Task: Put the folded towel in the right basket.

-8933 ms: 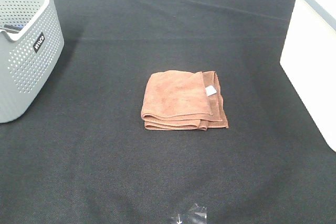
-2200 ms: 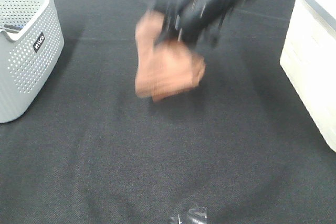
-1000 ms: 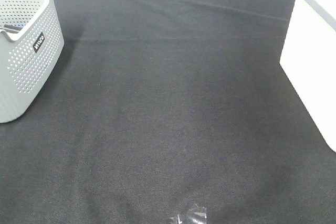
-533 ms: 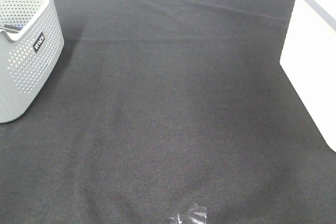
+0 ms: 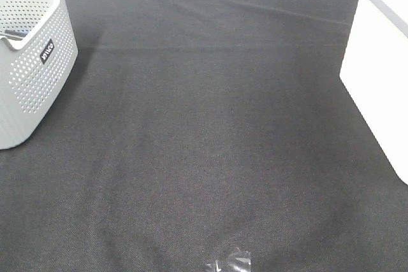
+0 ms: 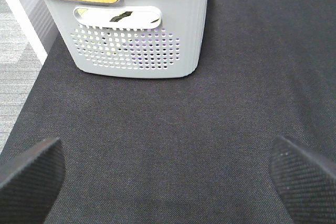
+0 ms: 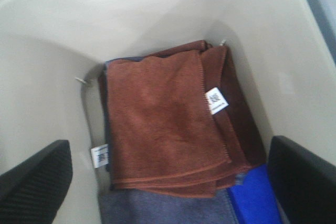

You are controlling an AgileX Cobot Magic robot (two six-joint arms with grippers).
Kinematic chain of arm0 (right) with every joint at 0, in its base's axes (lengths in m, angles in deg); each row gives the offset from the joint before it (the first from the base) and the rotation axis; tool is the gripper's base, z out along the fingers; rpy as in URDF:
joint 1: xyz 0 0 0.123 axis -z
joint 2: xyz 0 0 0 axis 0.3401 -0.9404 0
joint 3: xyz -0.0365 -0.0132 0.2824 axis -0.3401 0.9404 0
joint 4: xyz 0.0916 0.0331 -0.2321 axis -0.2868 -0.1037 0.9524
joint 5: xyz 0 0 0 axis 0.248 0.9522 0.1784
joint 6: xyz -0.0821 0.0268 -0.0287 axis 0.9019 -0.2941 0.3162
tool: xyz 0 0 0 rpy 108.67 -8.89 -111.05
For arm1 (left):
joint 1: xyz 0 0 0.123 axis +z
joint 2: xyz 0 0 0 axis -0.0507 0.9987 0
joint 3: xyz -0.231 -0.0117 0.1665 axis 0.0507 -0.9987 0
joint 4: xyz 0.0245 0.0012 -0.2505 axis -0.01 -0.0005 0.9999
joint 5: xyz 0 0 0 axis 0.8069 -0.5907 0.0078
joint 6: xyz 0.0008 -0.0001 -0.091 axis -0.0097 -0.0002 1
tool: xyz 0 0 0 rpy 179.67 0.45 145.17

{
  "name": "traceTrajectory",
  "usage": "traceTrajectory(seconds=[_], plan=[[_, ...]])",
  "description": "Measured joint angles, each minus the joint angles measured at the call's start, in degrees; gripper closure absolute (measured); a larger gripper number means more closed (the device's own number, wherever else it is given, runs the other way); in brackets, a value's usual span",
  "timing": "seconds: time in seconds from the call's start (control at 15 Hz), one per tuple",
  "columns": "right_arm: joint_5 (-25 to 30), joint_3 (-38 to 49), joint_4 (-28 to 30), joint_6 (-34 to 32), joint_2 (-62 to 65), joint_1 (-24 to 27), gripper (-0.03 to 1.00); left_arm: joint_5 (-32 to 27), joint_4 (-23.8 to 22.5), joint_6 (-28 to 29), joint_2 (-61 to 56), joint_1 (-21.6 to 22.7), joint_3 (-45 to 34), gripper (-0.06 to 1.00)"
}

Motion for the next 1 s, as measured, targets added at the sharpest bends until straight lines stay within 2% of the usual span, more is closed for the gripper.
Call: traceTrajectory(seconds=[0.2, 0.4, 0.6, 0.87, 1.0], plan=[[0.23, -0.34, -0.29, -1.26, 3.38, -5.9, 0.0, 0.0, 0.0, 0.0, 0.0, 0.0, 0.0, -0.04], [6.3, -0.4, -0.57, -3.67, 7.62, -11.29, 0.0, 0.0, 0.0, 0.0, 0.0, 0.0, 0.0, -0.04], [6.7, 2.46, -0.17, -3.72, 11.92, -11.8, 0.0, 0.0, 0.0, 0.0, 0.0, 0.0, 0.0, -0.04], [1.26, 14.9, -0.17, -3.21, 28.88, -11.8, 0.0, 0.0, 0.0, 0.0, 0.0, 0.0, 0.0, -0.04], [-0.4, 25.38, -0.74, -3.15, 41.37, -11.8, 0.0, 0.0, 0.0, 0.0, 0.0, 0.0, 0.0, -0.04]])
